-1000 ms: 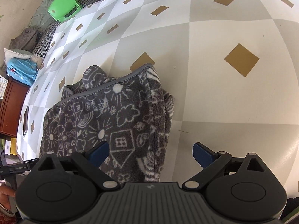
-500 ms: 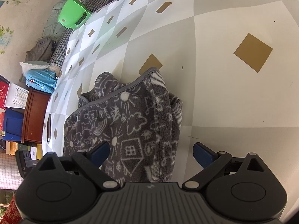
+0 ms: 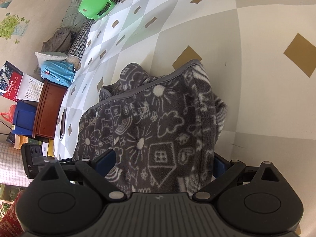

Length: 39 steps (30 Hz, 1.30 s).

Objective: Fold clothes
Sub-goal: 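Close both grippers on the doodle-print jacket bundle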

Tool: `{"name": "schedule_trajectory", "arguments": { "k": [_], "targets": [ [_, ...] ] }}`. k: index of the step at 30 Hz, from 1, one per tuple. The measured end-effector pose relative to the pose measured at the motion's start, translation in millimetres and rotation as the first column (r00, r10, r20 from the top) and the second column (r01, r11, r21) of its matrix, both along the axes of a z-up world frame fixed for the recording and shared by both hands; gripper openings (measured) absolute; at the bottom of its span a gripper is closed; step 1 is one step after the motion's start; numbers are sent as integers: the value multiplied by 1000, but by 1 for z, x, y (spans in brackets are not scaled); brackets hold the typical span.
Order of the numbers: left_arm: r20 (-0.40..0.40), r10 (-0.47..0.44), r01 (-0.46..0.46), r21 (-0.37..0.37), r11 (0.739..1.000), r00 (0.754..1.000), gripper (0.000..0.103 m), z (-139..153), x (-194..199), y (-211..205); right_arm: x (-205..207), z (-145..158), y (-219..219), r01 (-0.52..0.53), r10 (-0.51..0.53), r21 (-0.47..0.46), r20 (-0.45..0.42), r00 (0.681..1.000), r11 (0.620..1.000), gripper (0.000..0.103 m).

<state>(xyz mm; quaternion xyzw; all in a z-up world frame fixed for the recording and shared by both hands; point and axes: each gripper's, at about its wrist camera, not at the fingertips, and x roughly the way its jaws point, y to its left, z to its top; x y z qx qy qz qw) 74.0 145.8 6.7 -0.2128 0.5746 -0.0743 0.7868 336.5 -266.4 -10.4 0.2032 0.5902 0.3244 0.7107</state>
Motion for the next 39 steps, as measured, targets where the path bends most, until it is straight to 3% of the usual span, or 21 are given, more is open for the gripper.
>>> {"name": "schedule_trajectory", "arguments": {
  "k": [5,9,12,16,22,28,34,39],
  "targets": [
    [29,-18,18,-9,1000,999,103,-1,7,-14,-9,0,18,-49,49,-12,30,998,999,99],
    [42,-19,23,-102,994,999,103,-5,15,-26,-14,0,28,-77,78,-16,46,996,997,99],
    [54,-42,46,-76,996,998,103,-4,20,-40,-17,-1,30,-78,79,-6,48,996,997,99],
    [66,-69,76,-112,991,995,103,-5,25,-59,-24,-3,39,-106,105,26,52,993,994,99],
    [96,-148,157,-96,983,984,103,-4,23,-81,-30,-4,52,-158,157,21,68,985,987,99],
    [111,-159,168,-81,982,981,103,-3,21,-86,-29,-3,58,-156,154,12,75,985,988,99],
    [138,-175,179,-18,984,975,103,0,16,-98,-31,-1,67,-137,138,-18,97,986,990,98],
    [153,-167,171,-15,985,974,103,1,13,-98,-33,0,72,-122,126,-42,120,985,992,91]
  ]
}}
